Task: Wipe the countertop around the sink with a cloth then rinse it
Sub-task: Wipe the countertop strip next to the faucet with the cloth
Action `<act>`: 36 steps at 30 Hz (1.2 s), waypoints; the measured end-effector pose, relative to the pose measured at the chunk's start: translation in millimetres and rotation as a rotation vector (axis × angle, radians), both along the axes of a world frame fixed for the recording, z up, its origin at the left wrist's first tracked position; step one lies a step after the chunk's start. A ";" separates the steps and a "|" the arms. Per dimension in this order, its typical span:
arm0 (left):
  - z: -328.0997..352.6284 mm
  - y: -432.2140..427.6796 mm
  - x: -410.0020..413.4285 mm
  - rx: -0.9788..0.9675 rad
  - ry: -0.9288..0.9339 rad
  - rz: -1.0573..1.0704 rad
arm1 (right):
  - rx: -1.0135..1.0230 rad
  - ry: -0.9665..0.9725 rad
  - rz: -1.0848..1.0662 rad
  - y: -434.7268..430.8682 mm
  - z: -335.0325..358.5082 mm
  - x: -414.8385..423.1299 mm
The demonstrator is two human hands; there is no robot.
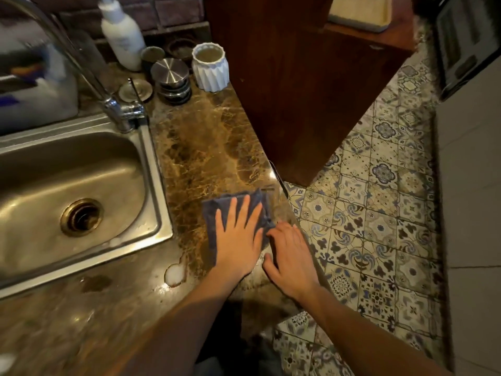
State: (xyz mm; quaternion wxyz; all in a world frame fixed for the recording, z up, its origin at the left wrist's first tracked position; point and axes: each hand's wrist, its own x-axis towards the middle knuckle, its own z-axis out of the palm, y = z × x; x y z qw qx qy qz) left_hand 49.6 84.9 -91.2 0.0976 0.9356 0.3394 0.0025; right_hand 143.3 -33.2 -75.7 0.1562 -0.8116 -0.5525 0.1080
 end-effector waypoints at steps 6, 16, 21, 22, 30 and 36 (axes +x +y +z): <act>-2.1 -13.4 -15.0 -0.007 0.011 0.113 | -0.113 -0.055 -0.003 1.7 -2.2 0.6; -4.4 87.9 13.1 0.006 -0.007 0.153 | -0.298 -0.107 0.048 6.2 -2.8 1.8; -2.4 162.2 42.5 -0.037 -0.011 0.159 | -0.281 -0.077 0.045 6.8 0.8 2.9; -1.9 177.8 50.0 -0.041 -0.015 0.166 | -0.276 -0.078 0.044 7.4 0.5 3.0; -0.8 214.6 80.2 -0.076 0.016 0.189 | -0.271 -0.113 0.058 8.5 -0.8 4.5; 2.1 162.1 51.2 -0.053 0.009 0.173 | -0.250 -0.073 0.051 6.6 0.1 3.1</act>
